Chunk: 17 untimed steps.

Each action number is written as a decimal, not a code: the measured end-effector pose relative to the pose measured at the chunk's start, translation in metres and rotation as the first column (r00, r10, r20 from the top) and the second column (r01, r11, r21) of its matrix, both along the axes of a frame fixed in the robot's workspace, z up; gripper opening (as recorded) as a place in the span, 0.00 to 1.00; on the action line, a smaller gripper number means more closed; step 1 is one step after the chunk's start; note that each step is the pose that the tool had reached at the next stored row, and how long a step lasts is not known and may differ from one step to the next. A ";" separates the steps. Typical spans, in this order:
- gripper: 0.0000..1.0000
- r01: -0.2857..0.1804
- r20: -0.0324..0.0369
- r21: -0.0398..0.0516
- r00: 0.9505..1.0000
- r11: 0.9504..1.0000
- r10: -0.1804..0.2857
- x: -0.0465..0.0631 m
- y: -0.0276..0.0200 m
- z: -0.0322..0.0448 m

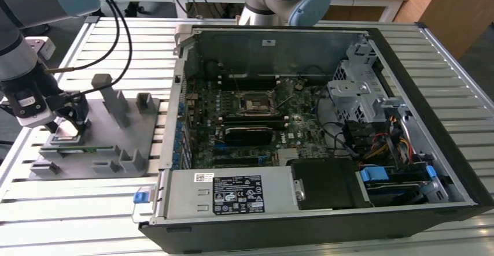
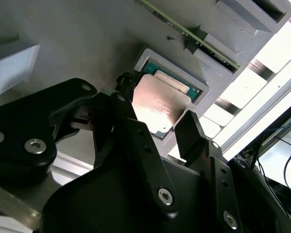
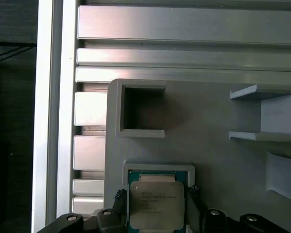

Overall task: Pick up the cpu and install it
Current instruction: 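Pick up the cpu and move it towards the insertion slot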

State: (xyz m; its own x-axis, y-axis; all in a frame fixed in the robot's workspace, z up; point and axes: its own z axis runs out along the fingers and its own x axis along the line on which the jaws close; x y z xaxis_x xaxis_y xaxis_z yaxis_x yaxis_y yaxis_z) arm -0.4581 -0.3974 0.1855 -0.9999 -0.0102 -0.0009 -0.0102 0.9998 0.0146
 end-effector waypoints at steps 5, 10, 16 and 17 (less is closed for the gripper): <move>0.53 0.000 0.000 0.000 1.000 1.000 0.000 0.000 0.0000 0.0017; 0.53 0.000 0.000 0.000 1.000 1.000 0.000 0.000 0.0000 0.0093; 0.53 0.000 0.000 0.000 1.000 1.000 0.000 0.000 0.0000 0.0207; 0.53 0.000 0.000 0.000 1.000 1.000 0.000 0.000 0.0000 0.0227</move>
